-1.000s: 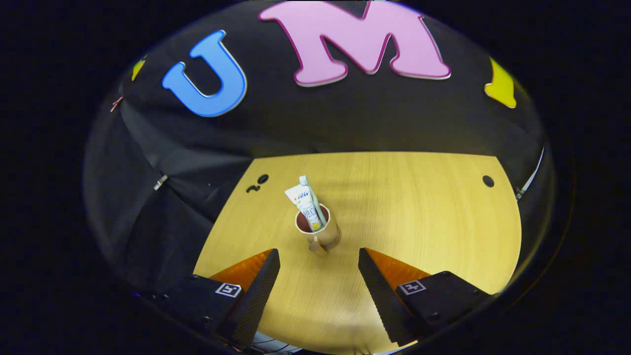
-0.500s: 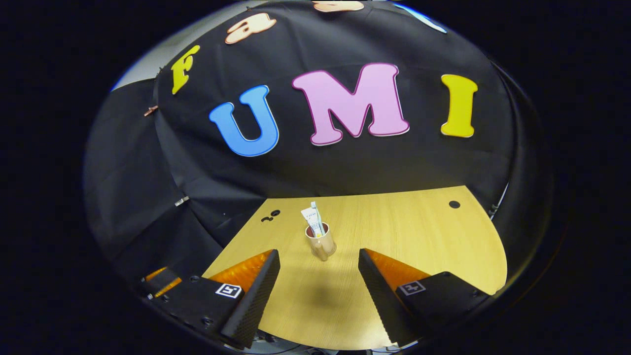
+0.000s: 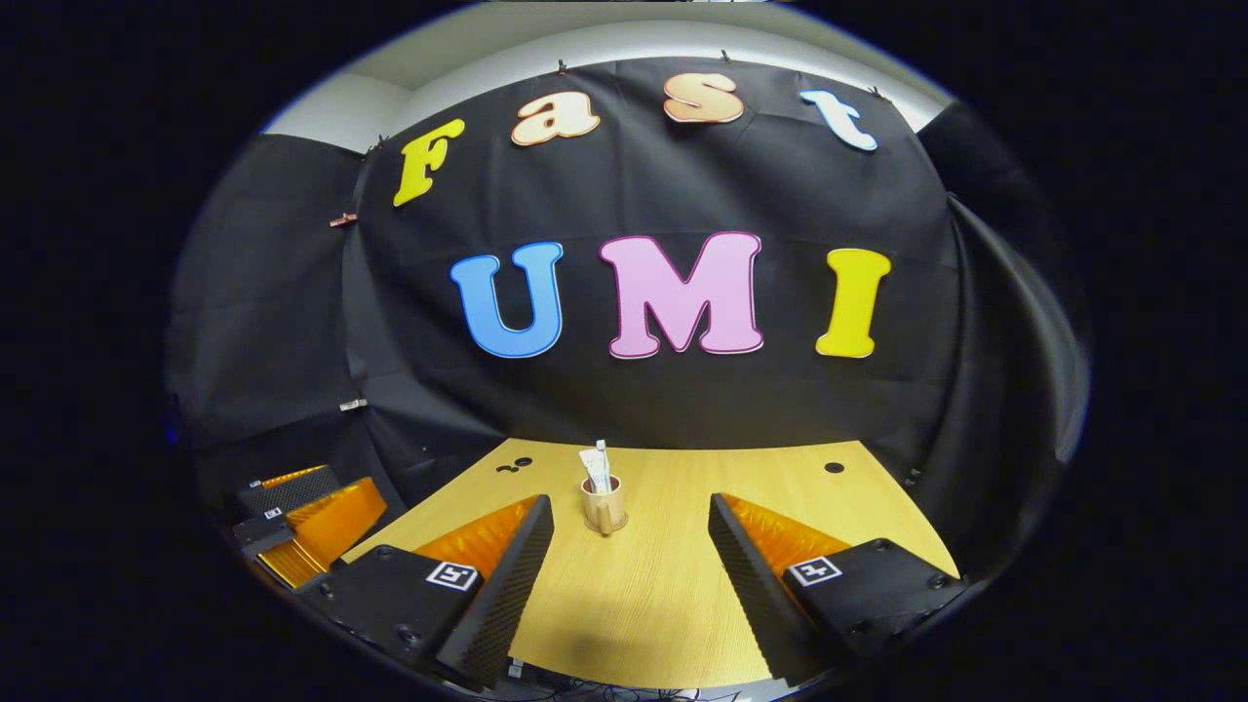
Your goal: Put the toothbrush and toothpaste on the desktop into the cup, then pick up the cup and place it on the coaster on the desktop.
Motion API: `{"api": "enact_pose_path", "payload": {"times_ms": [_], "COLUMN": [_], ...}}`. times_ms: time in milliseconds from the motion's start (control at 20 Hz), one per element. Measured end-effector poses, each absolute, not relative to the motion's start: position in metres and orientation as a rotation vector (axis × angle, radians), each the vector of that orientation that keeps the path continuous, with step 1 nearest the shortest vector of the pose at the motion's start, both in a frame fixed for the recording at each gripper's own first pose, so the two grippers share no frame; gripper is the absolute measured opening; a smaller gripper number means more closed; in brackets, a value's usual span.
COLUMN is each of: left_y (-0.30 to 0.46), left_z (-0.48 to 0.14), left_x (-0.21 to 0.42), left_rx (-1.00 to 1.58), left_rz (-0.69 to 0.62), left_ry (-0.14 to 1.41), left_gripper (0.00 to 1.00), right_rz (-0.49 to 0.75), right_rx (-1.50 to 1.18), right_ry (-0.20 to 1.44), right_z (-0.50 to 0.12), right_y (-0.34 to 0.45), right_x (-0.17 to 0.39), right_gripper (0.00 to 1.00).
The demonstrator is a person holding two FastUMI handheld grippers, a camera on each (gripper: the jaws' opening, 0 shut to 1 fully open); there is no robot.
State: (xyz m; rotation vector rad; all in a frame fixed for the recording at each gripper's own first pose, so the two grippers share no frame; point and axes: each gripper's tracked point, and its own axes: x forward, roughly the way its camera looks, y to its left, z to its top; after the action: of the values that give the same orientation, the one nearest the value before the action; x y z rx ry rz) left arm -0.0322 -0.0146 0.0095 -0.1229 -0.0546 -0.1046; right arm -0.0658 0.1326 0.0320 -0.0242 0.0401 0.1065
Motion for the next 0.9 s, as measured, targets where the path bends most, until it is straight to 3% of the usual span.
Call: {"api": "enact_pose_path", "payload": {"times_ms": [450,900], "left_y": [-0.027,-0.029], "left_z": [0.015,0.003], "left_x": [-0.032,-0.027], "left_rx": [-0.106,-0.097], "left_rz": [-0.165,-0.190], "left_ry": [-0.061,-0.021], "left_gripper": [0.98,0.98], "right_rz": [0.002,-0.003], "right_rx": [-0.014,0.029], "right_ry": [0.033,0.082], "right_z": [0.029,0.014], "right_y": [0.097,0.098], "right_x": [-0.095,-0.096], "right_gripper": [0.98,0.98]}}
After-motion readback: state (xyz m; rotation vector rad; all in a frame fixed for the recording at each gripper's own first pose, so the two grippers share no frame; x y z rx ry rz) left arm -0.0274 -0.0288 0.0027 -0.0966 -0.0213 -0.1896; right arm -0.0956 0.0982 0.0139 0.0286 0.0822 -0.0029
